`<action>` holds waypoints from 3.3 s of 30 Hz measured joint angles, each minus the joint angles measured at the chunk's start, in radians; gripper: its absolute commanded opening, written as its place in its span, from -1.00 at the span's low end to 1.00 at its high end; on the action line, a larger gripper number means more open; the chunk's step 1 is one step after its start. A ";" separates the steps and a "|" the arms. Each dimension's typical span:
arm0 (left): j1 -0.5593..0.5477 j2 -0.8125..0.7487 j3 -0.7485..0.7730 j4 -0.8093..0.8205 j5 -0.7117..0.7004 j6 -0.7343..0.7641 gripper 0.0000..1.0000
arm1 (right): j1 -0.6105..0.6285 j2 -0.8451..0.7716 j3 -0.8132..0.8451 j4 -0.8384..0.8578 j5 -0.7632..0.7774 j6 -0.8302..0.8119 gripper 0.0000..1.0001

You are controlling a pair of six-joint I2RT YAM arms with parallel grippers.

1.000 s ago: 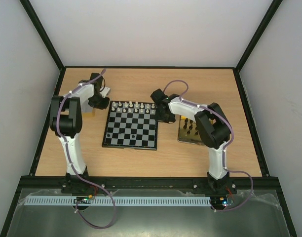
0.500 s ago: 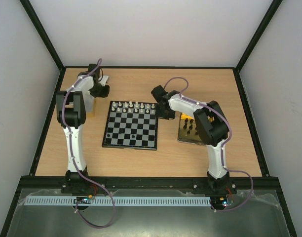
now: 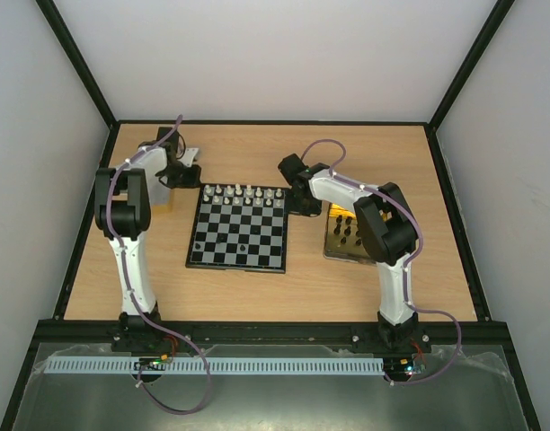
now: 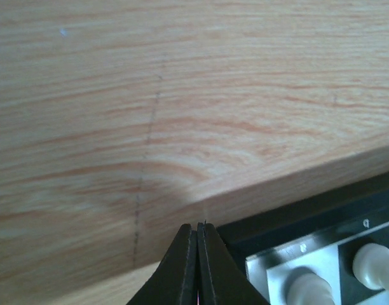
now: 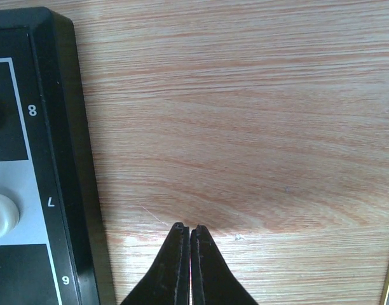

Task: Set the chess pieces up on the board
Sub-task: Move the chessboard to the center of the board.

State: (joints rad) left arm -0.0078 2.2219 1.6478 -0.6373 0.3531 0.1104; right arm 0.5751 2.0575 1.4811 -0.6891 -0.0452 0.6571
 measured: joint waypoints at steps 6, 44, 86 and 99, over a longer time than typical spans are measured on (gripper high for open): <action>0.000 -0.041 -0.070 0.006 0.033 0.000 -0.95 | -0.001 0.000 0.000 -0.004 0.000 -0.004 -0.96; -0.065 -0.300 -0.409 -0.256 -0.025 0.220 -0.95 | -0.080 0.129 0.165 -0.005 -0.021 -0.006 -0.96; 0.060 -0.409 -0.059 -0.287 -0.164 0.208 -0.95 | -0.098 -0.064 0.072 -0.040 0.046 -0.004 -0.96; 0.132 -0.249 -0.058 -0.219 -0.251 0.180 -0.96 | -0.098 -0.103 0.053 -0.069 0.045 -0.005 -0.96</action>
State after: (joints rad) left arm 0.1242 1.9728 1.5894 -0.8566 0.1024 0.2905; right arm 0.4770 1.9545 1.5337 -0.7582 0.0002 0.6525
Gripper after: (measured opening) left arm 0.024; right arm 0.022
